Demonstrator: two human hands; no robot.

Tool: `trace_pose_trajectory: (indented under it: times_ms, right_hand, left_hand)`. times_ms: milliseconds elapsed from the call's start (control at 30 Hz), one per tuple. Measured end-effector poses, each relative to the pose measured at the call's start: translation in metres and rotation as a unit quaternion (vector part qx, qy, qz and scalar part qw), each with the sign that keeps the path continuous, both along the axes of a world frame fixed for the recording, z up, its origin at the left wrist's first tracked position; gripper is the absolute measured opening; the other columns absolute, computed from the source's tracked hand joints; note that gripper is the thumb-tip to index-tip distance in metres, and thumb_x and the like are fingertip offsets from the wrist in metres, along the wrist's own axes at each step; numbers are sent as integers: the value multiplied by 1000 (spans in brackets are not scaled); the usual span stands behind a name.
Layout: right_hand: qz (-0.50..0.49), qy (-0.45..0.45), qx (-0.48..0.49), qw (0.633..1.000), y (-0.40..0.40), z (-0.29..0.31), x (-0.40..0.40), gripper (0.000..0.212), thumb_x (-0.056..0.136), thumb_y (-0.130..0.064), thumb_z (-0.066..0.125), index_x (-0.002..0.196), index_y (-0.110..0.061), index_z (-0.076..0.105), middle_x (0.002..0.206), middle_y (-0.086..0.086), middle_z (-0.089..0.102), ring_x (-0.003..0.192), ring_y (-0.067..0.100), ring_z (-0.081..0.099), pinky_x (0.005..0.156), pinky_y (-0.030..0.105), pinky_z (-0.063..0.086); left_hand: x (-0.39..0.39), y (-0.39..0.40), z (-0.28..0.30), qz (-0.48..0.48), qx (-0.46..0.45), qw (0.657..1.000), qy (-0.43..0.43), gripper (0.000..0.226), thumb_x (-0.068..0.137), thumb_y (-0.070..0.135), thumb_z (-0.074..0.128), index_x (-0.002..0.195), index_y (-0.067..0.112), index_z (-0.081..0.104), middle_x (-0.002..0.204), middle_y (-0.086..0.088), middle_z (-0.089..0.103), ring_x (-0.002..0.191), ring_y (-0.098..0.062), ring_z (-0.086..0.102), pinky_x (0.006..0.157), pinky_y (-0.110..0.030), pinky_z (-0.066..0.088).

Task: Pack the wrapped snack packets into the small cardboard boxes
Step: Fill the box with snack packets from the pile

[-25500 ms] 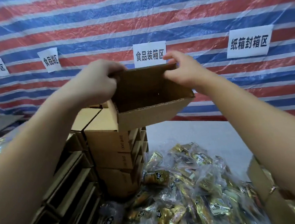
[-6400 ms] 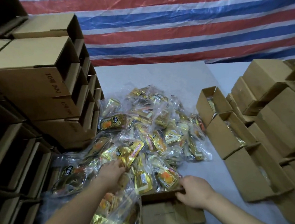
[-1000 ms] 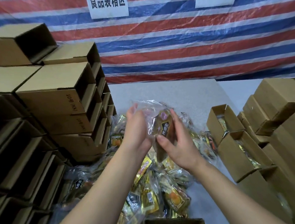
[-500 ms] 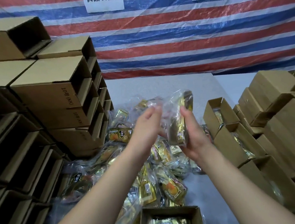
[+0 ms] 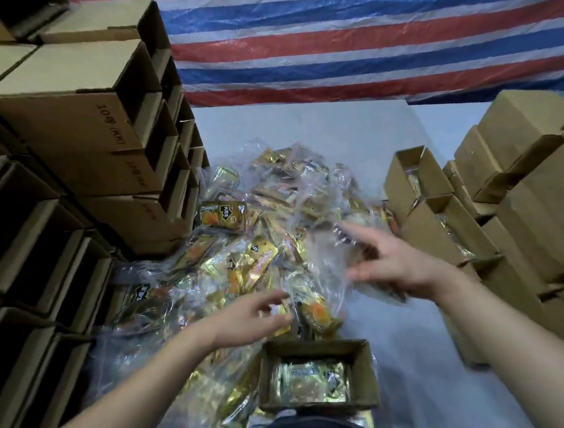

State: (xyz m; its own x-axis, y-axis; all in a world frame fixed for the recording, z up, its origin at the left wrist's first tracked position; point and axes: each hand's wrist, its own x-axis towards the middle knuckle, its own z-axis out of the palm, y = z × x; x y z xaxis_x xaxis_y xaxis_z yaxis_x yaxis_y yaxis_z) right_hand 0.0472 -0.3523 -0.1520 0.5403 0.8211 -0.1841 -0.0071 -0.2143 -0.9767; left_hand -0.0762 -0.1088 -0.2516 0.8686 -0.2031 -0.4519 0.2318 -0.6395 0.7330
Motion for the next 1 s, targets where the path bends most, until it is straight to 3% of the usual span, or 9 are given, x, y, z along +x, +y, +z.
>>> trace_pose_trajectory:
  times_ms: [67,233,333,433,533,700,800,900,1000]
  right_hand:
    - [122,-84,-124,981,4,-17,-14,69,80,-6,75,136,-34,44,132,-19,54,117,-9,54,88,7,42]
    - [305,-145,-274,901,23,-81,-54,38,81,-18,70,117,-28,59,96,5,63,83,17,58,71,31,46]
    - [333,-179,-347,858,37,-129,-72,28,85,-27,67,108,-22,51,92,4,56,81,24,53,67,33,42]
    - [313,-188,-410,836,49,-174,-89,53,89,-28,66,136,-16,43,118,14,58,103,33,58,87,41,50]
    - [277,-177,-424,844,49,-197,-95,77,88,-29,69,153,-22,28,136,13,53,121,34,54,104,43,46]
    - [193,86,-373,903,36,-165,-73,85,81,-36,79,152,-24,35,146,-4,50,122,14,54,104,28,44]
    - [172,11,-382,908,29,-141,-67,62,85,-46,72,141,-28,52,131,-7,60,104,10,57,89,25,45]
    - [157,2,-370,916,31,-140,-78,36,98,-52,49,102,-24,72,87,-9,69,71,1,58,69,22,46]
    - [231,39,-437,868,44,-155,-92,51,102,-53,33,103,-18,69,108,9,65,88,16,60,91,34,46]
  left_hand:
    - [-19,2,-38,-58,44,996,52,51,95,58,50,143,42,44,143,15,51,124,1,47,108,-27,38]
    - [-38,0,-65,24,4,996,83,30,102,50,40,125,46,59,126,19,62,112,0,57,103,-27,43]
    - [-39,-6,-65,52,-26,997,54,25,103,45,42,98,41,65,91,16,69,82,4,60,81,-21,48]
    - [-43,-15,-66,89,-46,995,19,25,104,39,43,94,34,66,76,12,68,66,5,60,62,-10,42]
    - [-46,-16,-69,112,-63,992,8,24,104,35,46,94,32,67,78,8,70,66,3,62,62,-10,43]
    - [-46,-14,-75,107,-38,994,0,19,102,39,48,97,40,67,90,19,69,85,7,62,77,-17,46]
    - [-44,-16,-74,95,-28,995,0,21,102,39,47,101,36,68,89,16,69,82,6,61,72,-15,45]
    - [-42,-17,-71,87,-18,996,-12,21,103,36,47,96,36,66,82,17,66,77,8,59,69,-13,42]
    - [-44,-19,-70,80,-8,997,-21,24,103,37,46,93,32,68,75,13,64,68,4,56,64,-17,41]
